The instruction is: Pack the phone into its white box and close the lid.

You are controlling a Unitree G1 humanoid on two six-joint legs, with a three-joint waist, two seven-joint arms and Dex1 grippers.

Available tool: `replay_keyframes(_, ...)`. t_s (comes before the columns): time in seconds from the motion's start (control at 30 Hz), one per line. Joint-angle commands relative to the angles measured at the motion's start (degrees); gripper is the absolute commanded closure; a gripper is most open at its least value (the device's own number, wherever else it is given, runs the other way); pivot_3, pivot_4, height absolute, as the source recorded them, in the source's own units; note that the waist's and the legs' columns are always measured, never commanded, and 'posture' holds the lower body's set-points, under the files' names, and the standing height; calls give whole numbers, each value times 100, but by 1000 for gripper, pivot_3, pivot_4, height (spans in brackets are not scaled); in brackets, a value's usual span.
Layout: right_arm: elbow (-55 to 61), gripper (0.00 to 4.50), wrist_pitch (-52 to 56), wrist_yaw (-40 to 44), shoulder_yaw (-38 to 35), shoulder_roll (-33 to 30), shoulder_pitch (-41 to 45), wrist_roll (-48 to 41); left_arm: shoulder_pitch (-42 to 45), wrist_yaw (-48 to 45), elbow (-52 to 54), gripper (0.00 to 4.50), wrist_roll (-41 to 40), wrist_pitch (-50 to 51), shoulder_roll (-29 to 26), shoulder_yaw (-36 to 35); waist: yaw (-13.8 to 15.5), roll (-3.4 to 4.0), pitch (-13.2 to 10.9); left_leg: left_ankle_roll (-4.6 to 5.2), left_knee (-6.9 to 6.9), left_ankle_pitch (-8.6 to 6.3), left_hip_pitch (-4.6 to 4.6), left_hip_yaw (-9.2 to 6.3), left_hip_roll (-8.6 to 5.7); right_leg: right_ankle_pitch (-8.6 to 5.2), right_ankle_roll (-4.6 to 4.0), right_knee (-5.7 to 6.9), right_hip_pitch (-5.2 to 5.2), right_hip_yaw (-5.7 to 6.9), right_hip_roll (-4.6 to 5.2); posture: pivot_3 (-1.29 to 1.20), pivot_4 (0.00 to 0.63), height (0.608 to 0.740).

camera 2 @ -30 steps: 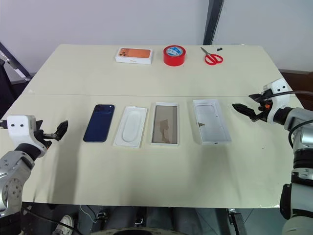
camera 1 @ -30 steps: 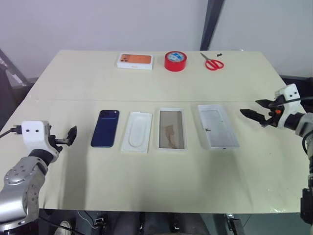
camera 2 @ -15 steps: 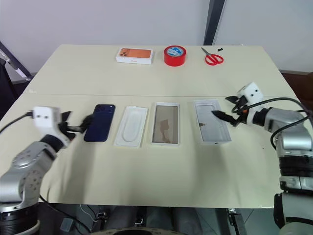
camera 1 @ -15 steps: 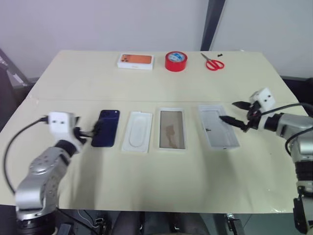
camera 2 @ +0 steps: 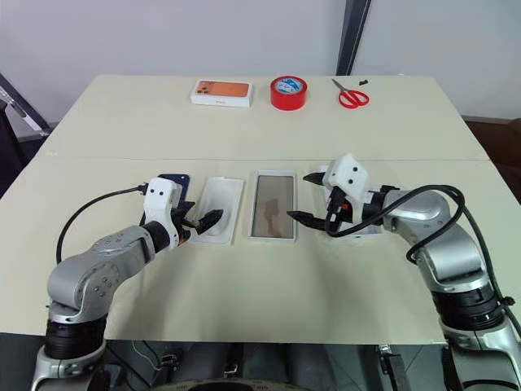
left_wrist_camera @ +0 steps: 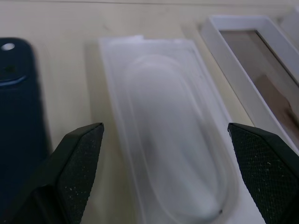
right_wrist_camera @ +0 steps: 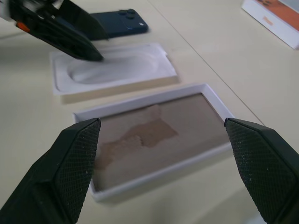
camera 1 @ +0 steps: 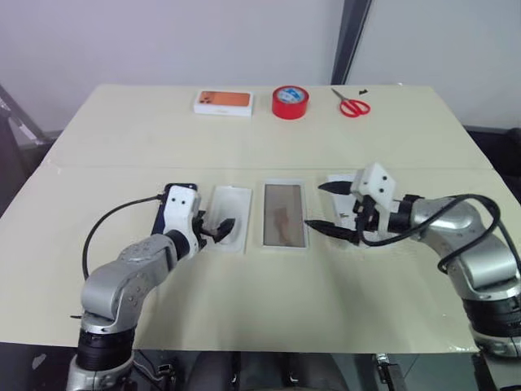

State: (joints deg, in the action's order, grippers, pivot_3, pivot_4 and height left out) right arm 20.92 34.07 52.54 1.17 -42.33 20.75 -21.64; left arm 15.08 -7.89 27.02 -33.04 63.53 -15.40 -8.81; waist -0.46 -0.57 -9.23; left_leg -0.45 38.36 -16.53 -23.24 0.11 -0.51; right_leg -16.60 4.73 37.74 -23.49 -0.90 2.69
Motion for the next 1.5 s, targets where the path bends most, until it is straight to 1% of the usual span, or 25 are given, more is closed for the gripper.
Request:
replay_keyframes(0.03, 208, 54, -98, 86, 53, -68, -21, -34, 355, 375, 5, 40, -241, 486, 356, -432, 13, -1, 0, 0, 2, 0, 0, 0, 0, 0, 0, 0, 0, 0, 0, 0, 150, 729)
replay_keyframes(0.2, 322, 54, -207, 326, 194, -247, -65, 3, 667, 696, -189, 40, -256, 1359, 549, -767, -15, -1, 0, 0, 3, 0, 0, 0, -1, 0, 0, 4, -1, 0, -3, 0, 150, 729)
replay_keyframes(0.3, 279, 54, -288, 361, 247, -247, -57, 22, 879, 810, -330, 40, -234, 1800, 642, -928, -15, -2, 0, -1, 4, 1, 4, -1, -1, 0, 1, 11, -1, 0, -6, 0, 150, 729)
replay_keyframes(0.47, 252, 54, -363, 305, 345, -167, -52, 86, 1069, 785, -456, 40, -243, 2099, 825, -1127, -8, -3, -1, -4, 7, 3, 4, 0, -1, -1, 1, 14, -1, -1, -6, 0, 150, 729)
replay_keyframes(0.5, 249, 14, -380, 297, 357, -156, -56, 99, 1092, 789, -464, 261, -234, 2135, 867, -1171, -8, -2, 0, -5, 7, 3, 4, -1, -1, -1, 1, 14, -1, -1, -6, 0, 150, 729)
replay_keyframes(0.57, 227, 0, -449, 247, 369, -122, -56, 156, 1121, 804, -471, 870, -190, 2181, 916, -1237, -8, -2, -1, -9, 7, 6, 4, -1, -1, -1, 1, 15, -1, 0, -6, 0, 150, 729)
replay_keyframes(0.67, 214, 0, -469, 174, 364, -70, -50, 171, 1139, 818, -487, 2463, -121, 2236, 936, -1302, -11, -3, -1, -14, 6, 8, 4, -1, -1, -1, 1, 15, -1, -1, -6, 0, 150, 729)
replay_keyframes(0.8, 283, 0, -447, 135, 365, -59, -92, 151, 1153, 849, -533, 4479, 28, 2231, 876, -1392, -7, -3, 0, -16, 6, 9, 4, -1, -1, -1, 1, 16, -2, -1, -6, 0, 150, 729)
replay_keyframes(0.87, 295, 0, -442, 134, 363, -62, -96, 143, 1182, 848, -524, 4479, 64, 2200, 845, -1461, -10, -3, 0, -16, 6, 9, 4, -1, -1, -1, 1, 15, -1, -1, -6, 0, 150, 729)
replay_keyframes(0.93, 298, 0, -437, 131, 358, -62, -92, 135, 1269, 859, -498, 4479, 57, 2071, 883, -1697, -17, -3, 0, -17, 6, 9, 4, -1, -1, -1, 1, 16, -2, -1, -6, 0, 150, 729)
replay_keyframes(1.1, 207, 0, -482, 109, 339, -62, -28, 167, 1687, 865, -480, 4479, -357, 1705, 1302, -2772, -10, -4, 0, -19, 6, 11, 3, -1, -1, -1, 1, 17, -3, -1, -6, 0, 150, 729)
replay_keyframes(1.17, 98, 0, -531, 107, 303, -79, 34, 201, 1871, 860, -438, 4479, -572, 1739, 1463, -3019, -2, -6, -2, -20, 6, 11, 3, -1, -1, -1, 1, 17, -4, -1, -6, 0, 150, 729)
replay_keyframes(1.23, -70, 0, -608, 106, 249, -114, 112, 256, 2031, 911, -395, 4479, -697, 1853, 1644, -3034, 5, -7, -2, -20, 7, 11, 2, -1, -2, 0, 1, 17, -3, -1, -6, 0, 150, 729)
replay_keyframes(1.37, -401, 0, -774, 116, 175, -179, 269, 360, 2189, 1057, -374, 4479, -774, 2025, 2063, -2835, 21, -9, -4, -21, 27, 11, -6, -2, -2, -1, 2, 18, -3, 1, -6, 0, 150, 729)
replay_keyframes(1.5, -589, 0, -890, 117, 116, -227, 337, 416, 2103, 1212, -490, 4479, -671, 2064, 2659, -2269, 19, -12, -5, -19, 42, 10, -12, -2, -2, -1, 3, 20, -2, 0, -7, 0, 150, 729)
